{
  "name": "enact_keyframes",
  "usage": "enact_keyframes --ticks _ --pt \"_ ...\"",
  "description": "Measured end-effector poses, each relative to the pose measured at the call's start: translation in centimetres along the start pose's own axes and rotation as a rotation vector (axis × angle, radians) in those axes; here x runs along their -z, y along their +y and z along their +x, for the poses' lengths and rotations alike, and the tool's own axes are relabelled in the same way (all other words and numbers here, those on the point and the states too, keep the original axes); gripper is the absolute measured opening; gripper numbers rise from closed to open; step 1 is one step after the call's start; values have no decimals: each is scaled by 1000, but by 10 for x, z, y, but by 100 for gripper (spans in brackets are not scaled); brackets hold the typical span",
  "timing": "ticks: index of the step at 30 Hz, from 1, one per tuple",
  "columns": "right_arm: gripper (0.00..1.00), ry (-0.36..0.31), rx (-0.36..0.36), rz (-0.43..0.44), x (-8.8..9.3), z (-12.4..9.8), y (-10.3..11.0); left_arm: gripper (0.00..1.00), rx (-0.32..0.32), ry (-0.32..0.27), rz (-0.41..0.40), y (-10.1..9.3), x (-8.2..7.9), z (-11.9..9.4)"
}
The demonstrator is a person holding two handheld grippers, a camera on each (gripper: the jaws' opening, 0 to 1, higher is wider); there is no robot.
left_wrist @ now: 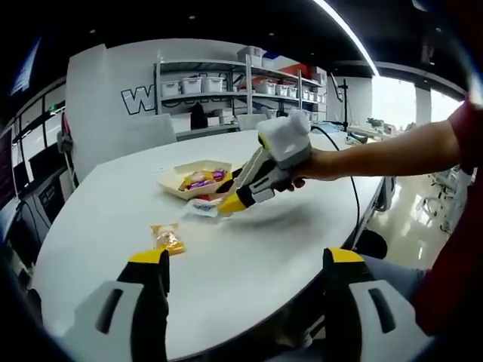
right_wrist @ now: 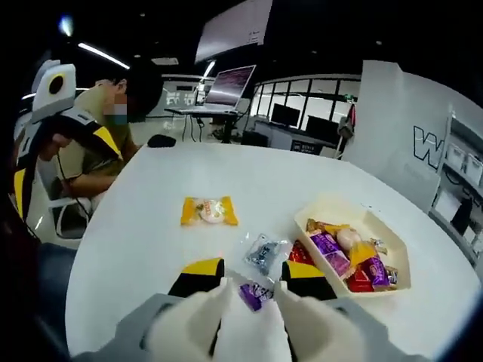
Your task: Place the target food into the container with the food tongs after gripping and lifting it, then release it inside without dropping or visibly crushing the food.
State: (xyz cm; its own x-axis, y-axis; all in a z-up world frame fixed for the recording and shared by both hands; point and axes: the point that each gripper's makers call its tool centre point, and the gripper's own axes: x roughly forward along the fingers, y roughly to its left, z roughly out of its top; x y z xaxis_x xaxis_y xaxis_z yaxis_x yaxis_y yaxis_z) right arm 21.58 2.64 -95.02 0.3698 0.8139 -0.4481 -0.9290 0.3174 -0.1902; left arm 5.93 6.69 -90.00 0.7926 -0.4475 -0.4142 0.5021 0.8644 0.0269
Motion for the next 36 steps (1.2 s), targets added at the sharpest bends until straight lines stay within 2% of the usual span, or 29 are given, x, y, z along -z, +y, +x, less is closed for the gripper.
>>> enact_keyframes --ticks 4,14,16,21,24,27,29,31,33,35,36 --pt "25 20 9 -45 6 -7 1 81 -1 -2 -3 0 0 -1" --pt "25 55 5 20 10 -23 -4 81 19 -5 19 -10 -6 4" --pt "25 35 17 15 7 -26 -7 81 22 -9 20 -10 -7 4" --pt "26 42 17 32 10 -21 -12 81 25 -6 28 -12 -8 4" --pt "26 75 28 30 15 -16 -12 81 28 -7 28 -12 -8 4" --pt "26 51 42 4 8 -12 -14 81 18 -7 31 -9 -8 1" --pt "26 62 62 -18 8 -10 -19 81 12 -12 24 -6 -8 -1" --pt "26 53 64 -7 7 -9 -21 80 4 -11 21 -4 -7 -2" --pt "26 67 44 45 12 -7 -18 80 1 -11 20 -3 -6 -3" --pt "26 66 46 26 16 -5 -17 80 2 -10 18 -3 -5 -4" --pt "25 42 59 32 12 -5 -19 80 1 -9 18 -3 -5 -4"
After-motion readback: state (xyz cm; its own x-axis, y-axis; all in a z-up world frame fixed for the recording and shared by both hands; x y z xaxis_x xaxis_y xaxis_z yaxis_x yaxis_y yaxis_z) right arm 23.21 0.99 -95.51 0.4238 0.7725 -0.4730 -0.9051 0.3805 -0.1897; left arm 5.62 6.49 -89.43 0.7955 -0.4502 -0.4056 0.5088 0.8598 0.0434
